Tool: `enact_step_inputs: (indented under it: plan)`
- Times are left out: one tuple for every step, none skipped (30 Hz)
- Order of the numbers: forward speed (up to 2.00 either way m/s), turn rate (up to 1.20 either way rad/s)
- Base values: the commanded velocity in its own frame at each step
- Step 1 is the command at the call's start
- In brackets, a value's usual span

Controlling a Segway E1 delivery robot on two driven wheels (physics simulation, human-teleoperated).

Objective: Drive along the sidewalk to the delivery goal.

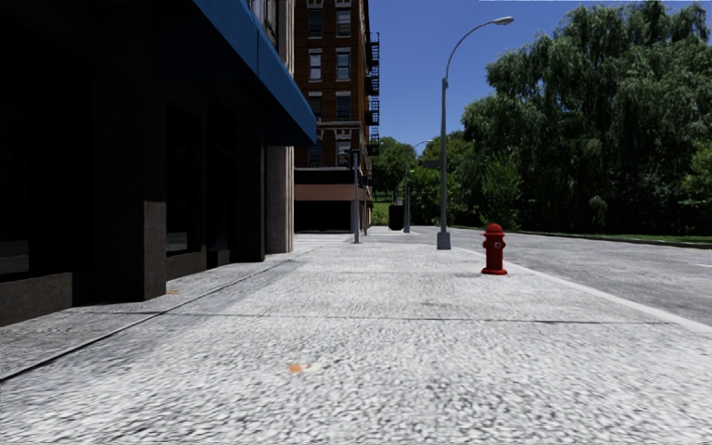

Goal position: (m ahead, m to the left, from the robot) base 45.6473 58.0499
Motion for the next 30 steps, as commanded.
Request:
enact_step_inputs:
  plan:
    - [2.00,0.00]
    - [2.00,0.00]
    - [2.00,0.00]
    - [2.00,0.00]
    - [2.00,0.00]
    - [2.00,0.00]
    - [2.00,0.00]
    - [2.00,0.00]
    - [2.00,0.00]
    - [2.00,0.00]
    - [2.00,0.00]
    - [2.00,0.00]
    - [2.00,0.00]
    - [2.00,0.00]
    - [2.00,0.00]
    - [2.00,0.00]
    - [2.00,0.00]
    - [2.00,0.00]
    - [2.00,0.00]
    - [2.00,0.00]
    - [2.00,0.00]
    - [2.00,0.04]
    - [2.00,0.10]
    - [2.00,0.17]
    - [2.00,0.20]
    - [2.00,0.21]
    - [2.00,0.21]
    - [2.00,0.21]
    - [2.00,0.21]
    - [2.00,0.21]
